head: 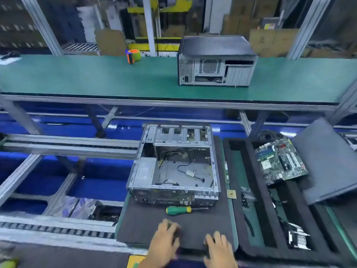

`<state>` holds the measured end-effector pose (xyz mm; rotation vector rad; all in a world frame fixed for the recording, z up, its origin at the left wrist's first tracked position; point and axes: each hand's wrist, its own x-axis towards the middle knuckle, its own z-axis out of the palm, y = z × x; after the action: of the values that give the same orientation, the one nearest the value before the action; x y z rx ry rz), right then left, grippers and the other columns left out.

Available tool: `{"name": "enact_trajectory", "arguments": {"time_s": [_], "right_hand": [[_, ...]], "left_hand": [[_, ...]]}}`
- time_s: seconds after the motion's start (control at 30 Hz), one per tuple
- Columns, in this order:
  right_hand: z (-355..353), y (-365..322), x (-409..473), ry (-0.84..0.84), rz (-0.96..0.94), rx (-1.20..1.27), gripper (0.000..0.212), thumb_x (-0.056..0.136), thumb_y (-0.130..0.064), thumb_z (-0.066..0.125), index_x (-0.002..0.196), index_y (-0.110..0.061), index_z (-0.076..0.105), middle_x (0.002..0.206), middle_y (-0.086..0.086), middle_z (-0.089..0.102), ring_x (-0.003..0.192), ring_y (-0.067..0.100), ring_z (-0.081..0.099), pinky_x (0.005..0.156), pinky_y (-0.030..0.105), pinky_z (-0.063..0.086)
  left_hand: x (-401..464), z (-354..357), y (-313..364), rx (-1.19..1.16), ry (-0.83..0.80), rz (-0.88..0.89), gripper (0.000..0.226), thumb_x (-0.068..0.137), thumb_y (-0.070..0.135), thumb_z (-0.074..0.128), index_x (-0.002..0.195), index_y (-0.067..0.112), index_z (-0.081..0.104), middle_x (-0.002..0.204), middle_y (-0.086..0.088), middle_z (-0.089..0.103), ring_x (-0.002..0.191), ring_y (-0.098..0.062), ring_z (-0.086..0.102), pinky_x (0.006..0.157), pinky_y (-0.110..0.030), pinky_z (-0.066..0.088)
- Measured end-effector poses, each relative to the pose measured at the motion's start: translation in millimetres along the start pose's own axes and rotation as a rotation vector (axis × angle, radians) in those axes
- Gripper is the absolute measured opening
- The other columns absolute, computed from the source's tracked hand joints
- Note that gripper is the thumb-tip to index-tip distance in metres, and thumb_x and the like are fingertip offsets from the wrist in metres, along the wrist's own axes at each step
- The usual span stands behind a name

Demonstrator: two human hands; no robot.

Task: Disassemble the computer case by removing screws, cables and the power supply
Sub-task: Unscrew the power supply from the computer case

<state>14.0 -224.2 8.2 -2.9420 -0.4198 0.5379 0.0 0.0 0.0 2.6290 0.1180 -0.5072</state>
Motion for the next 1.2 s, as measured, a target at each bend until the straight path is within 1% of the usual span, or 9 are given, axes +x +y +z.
{"name": "enact_trajectory", "arguments": {"time_s": [0.1, 0.17, 0.47, 0.63, 0.77, 0.87, 0.93, 1.03, 1.2], "right_hand": [[0, -10, -2, -0.113, 0.074, 0.024, 0.042, 0.084, -0.046, 0.060, 0.118, -0.034, 0.038, 0.124, -0.003, 0.033, 0.118, 0.021, 0.038, 0.100, 0.035, 0.033], [2, -16, -4, -0.096, 0.114, 0.031, 0.041, 0.084, -0.046, 0.061, 0.115, -0.033, 0.037, 0.122, -0.003, 0.033, 0.116, 0.021, 0.038, 0.099, 0.034, 0.033], [3, -33, 10, -0.182, 0.246, 0.047, 0.057, 0.092, -0.051, 0.057, 0.136, -0.021, 0.037, 0.141, 0.007, 0.030, 0.130, 0.031, 0.033, 0.110, 0.044, 0.032], [-4, -52, 14, -0.172, 0.404, 0.314, 0.035, 0.086, -0.043, 0.062, 0.112, -0.028, 0.045, 0.123, 0.002, 0.036, 0.120, 0.028, 0.036, 0.103, 0.041, 0.035], [-8, -76, 13, -0.120, 0.468, 0.621, 0.014, 0.094, -0.037, 0.056, 0.105, -0.029, 0.054, 0.126, 0.004, 0.044, 0.120, 0.028, 0.038, 0.100, 0.036, 0.035], [-20, -101, 14, -0.160, 0.584, 1.148, 0.029, 0.096, -0.046, 0.042, 0.104, -0.025, 0.060, 0.131, 0.019, 0.056, 0.103, 0.025, 0.049, 0.100, 0.042, 0.043], [-28, -111, 17, -0.187, 0.651, 1.461, 0.042, 0.104, -0.044, 0.034, 0.121, -0.017, 0.062, 0.133, 0.021, 0.061, 0.087, 0.019, 0.056, 0.080, 0.034, 0.049], [-31, -121, 16, -0.193, 0.700, 1.571, 0.041, 0.106, -0.042, 0.035, 0.124, -0.014, 0.060, 0.118, 0.007, 0.070, 0.091, 0.020, 0.064, 0.076, 0.030, 0.045], [-24, -130, 10, -0.137, 0.718, 1.479, 0.019, 0.103, -0.027, 0.043, 0.107, -0.014, 0.055, 0.092, 0.010, 0.061, 0.066, 0.020, 0.052, 0.063, 0.030, 0.041]], "left_hand": [[20, -30, -6, 0.144, 0.078, 0.074, 0.059, 0.092, 0.032, 0.051, 0.150, 0.037, 0.041, 0.155, 0.003, 0.030, 0.138, -0.020, 0.037, 0.113, -0.027, 0.032], [34, -46, -8, 0.155, 0.041, 0.086, 0.061, 0.095, 0.026, 0.052, 0.154, 0.035, 0.036, 0.154, 0.001, 0.035, 0.134, -0.023, 0.046, 0.110, -0.031, 0.037], [50, -58, -6, 0.181, -0.035, 0.047, 0.040, 0.098, 0.012, 0.053, 0.136, 0.020, 0.044, 0.129, -0.010, 0.046, 0.097, -0.038, 0.063, 0.089, -0.048, 0.054], [46, -58, -5, 0.109, -0.070, 0.054, 0.031, 0.102, 0.013, 0.055, 0.132, 0.009, 0.048, 0.133, -0.013, 0.042, 0.105, -0.038, 0.060, 0.094, -0.049, 0.050], [36, -59, -7, -0.204, -0.152, -0.015, 0.039, 0.100, 0.023, 0.066, 0.131, 0.002, 0.056, 0.128, -0.017, 0.054, 0.112, -0.032, 0.061, 0.096, -0.034, 0.046], [24, -57, -6, -0.551, -0.301, -0.161, 0.035, 0.099, 0.029, 0.068, 0.121, 0.002, 0.066, 0.091, -0.011, 0.065, 0.078, -0.022, 0.058, 0.068, -0.030, 0.043], [13, -53, -6, -0.709, -0.374, -0.215, 0.030, 0.102, 0.031, 0.063, 0.116, 0.005, 0.067, 0.079, -0.005, 0.064, 0.066, -0.013, 0.054, 0.058, -0.026, 0.038], [-5, -46, -6, -0.897, -0.397, -0.263, 0.025, 0.103, 0.033, 0.061, 0.112, 0.010, 0.065, 0.083, 0.002, 0.070, 0.070, -0.003, 0.062, 0.058, -0.018, 0.041], [-24, -47, -4, -0.935, -0.441, -0.187, 0.029, 0.101, 0.032, 0.064, 0.119, 0.009, 0.058, 0.097, 0.000, 0.072, 0.082, -0.006, 0.069, 0.066, -0.021, 0.046]]}}
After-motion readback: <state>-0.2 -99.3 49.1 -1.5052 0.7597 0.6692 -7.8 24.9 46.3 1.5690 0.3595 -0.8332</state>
